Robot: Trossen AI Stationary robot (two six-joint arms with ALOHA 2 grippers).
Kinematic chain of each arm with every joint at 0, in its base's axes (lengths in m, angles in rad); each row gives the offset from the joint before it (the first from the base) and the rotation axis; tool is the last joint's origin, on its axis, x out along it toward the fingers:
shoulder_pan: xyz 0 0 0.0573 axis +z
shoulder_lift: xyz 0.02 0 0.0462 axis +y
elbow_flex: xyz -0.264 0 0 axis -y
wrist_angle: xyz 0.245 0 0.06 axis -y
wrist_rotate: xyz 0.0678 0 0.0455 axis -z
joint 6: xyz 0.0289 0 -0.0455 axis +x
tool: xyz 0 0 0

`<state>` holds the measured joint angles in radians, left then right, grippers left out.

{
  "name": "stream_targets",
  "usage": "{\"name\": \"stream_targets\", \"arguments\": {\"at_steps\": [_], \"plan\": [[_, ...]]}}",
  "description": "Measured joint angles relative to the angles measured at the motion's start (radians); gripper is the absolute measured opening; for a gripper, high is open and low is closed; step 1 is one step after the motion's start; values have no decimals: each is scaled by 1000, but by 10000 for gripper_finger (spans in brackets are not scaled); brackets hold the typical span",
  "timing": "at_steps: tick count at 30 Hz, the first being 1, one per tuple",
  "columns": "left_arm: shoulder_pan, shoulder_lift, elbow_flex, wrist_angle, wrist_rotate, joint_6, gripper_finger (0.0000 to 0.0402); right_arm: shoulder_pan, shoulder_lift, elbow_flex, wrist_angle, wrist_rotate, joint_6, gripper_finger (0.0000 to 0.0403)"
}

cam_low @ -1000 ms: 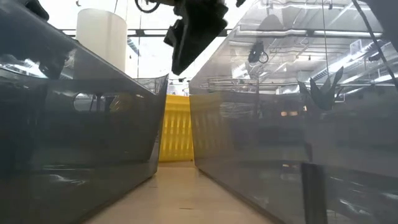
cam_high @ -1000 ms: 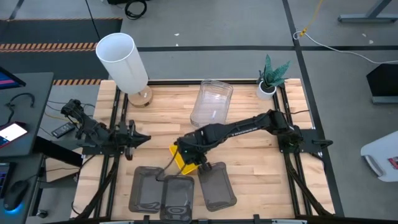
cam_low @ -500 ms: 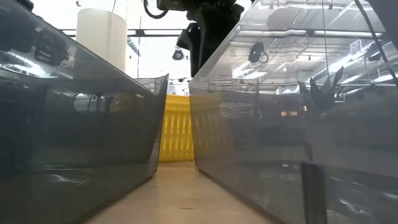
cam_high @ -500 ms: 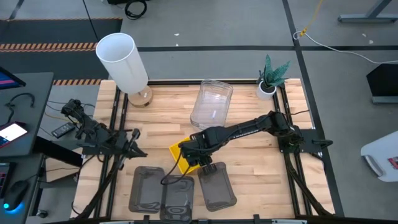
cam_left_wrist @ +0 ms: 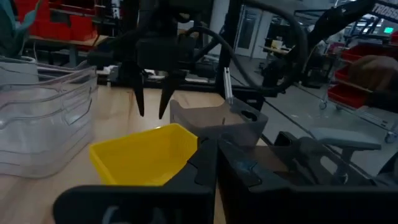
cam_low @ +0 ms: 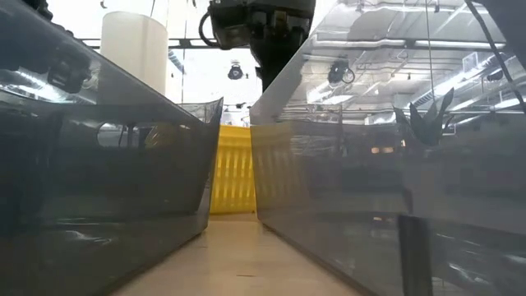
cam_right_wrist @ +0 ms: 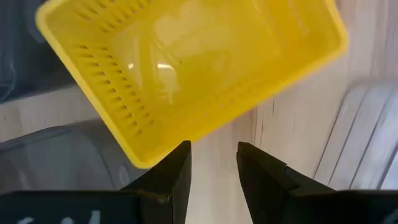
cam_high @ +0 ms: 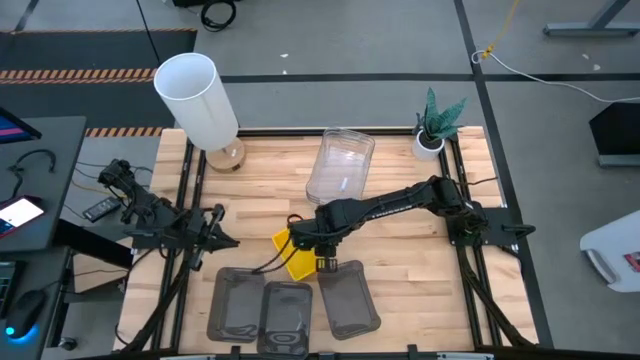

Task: Stack baskets by color
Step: Stack the yellow bin on top of the yellow bin

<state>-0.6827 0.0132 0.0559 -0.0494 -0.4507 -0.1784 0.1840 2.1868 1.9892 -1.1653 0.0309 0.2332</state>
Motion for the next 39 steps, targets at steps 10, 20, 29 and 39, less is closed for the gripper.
{"name": "stream_targets", "arguments": {"at_steps": [10, 20, 29, 39], "plan": [[0, 0, 0, 0, -1, -20, 19, 26, 4, 6, 41, 78, -57, 134], [0, 0, 0, 0, -16, -19, 13, 8, 6, -34, 0, 148, 76, 134], [0, 0, 0, 0, -46, -46, 20, 14, 5, 5, -140, 154, 26, 134], [0, 0, 0, 2, -53, -46, 10, 13, 5, -66, -58, 144, -44, 134]]}}
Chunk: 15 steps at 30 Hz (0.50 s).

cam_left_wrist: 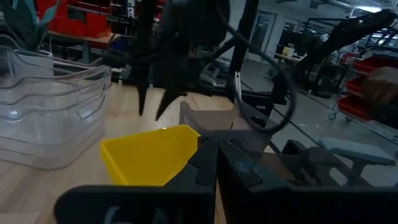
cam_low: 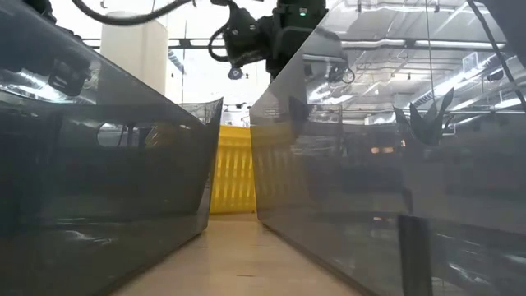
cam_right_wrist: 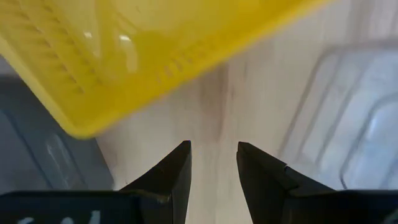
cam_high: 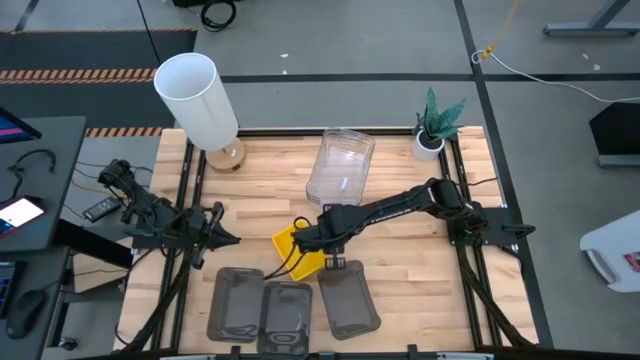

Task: Stack baskets by color
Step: Stack the yellow bin on top of the yellow bin, then move the stacked yellow bins to the top left of the table

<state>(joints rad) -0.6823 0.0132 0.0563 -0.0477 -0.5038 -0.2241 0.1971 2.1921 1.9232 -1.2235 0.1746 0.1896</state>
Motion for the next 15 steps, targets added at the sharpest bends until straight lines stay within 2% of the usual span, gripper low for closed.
{"name": "stream_targets", "arguments": {"at_steps": [6, 10, 15], "plan": [[0, 0, 0, 2, -57, -6, 21, -38, 0, -3, 159, -42, -73, 134], [1, 0, 0, 8, -166, -64, 24, -73, 0, -2, 289, -44, -121, 134], [2, 0, 0, -1, -245, -141, 20, -93, -46, 72, 163, -15, -118, 134]]}}
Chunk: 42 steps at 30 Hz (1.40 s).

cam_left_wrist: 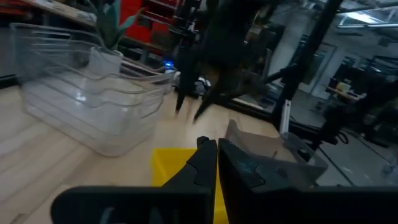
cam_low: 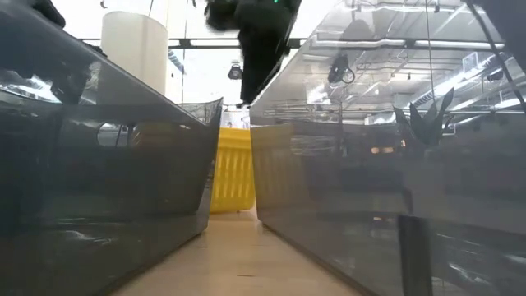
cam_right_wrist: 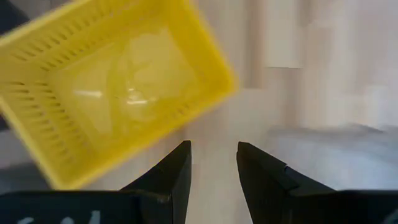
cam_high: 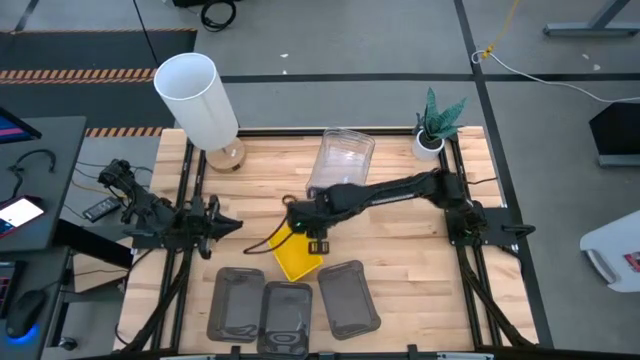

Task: Stack baskets by color
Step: Move the stacked yellow bins to the top left of the table

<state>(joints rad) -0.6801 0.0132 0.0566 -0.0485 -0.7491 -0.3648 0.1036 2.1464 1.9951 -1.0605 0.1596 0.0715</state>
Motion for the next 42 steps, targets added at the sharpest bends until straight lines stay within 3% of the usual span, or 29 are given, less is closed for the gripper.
{"name": "stream_targets", "arguments": {"at_steps": [8, 17, 24, 35, 42], "plan": [[70, 100, 4, 4, 29, -98, 40, 16, -174, 8, -121, 157, 37, 134], [183, 383, 44, 52, 180, -221, 41, 12, -285, 8, -183, 288, 90, 134], [261, 608, 137, 54, 289, -237, 43, 11, -297, 8, -204, 295, 102, 134], [429, 879, 270, 107, 534, -226, 10, 12, -297, 8, -267, 319, 134, 134], [478, 1042, 370, 67, 616, -193, 78, 12, -297, 8, -271, 319, 135, 133]]}}
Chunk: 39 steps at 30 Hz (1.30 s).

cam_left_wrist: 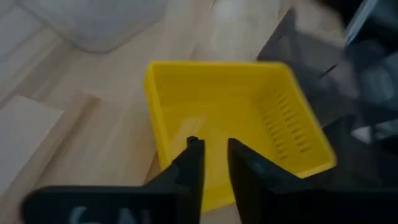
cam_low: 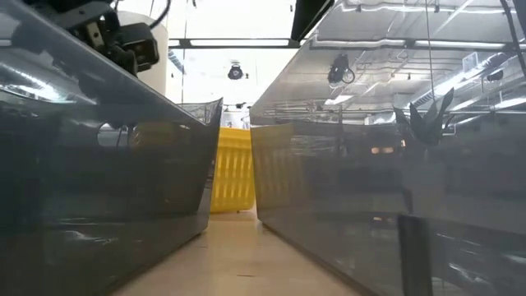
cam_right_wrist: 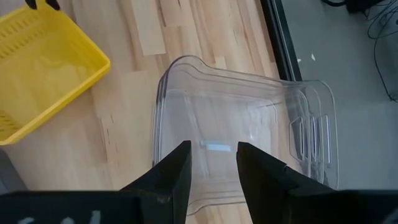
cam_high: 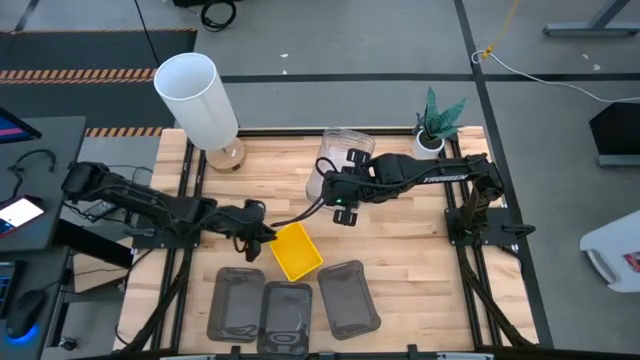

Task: Stack baskets by color
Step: Move the stacked yellow bins to the top left of the table

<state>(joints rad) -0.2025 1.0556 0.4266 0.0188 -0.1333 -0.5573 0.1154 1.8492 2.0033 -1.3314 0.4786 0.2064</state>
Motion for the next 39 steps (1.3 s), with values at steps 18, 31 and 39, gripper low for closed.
{"name": "stream_targets", "arguments": {"at_steps": [18, 31, 39], "plan": [[102, 293, 227, -316, 24, 173, 240, 15, 0, 0, 19, -1, -5, 132], [156, 397, 250, -335, -116, 306, 195, 16, 0, 0, 30, -2, -8, 132], [192, 398, 249, -367, -186, 357, 186, 16, 0, 0, 30, -2, -15, 132]]}}
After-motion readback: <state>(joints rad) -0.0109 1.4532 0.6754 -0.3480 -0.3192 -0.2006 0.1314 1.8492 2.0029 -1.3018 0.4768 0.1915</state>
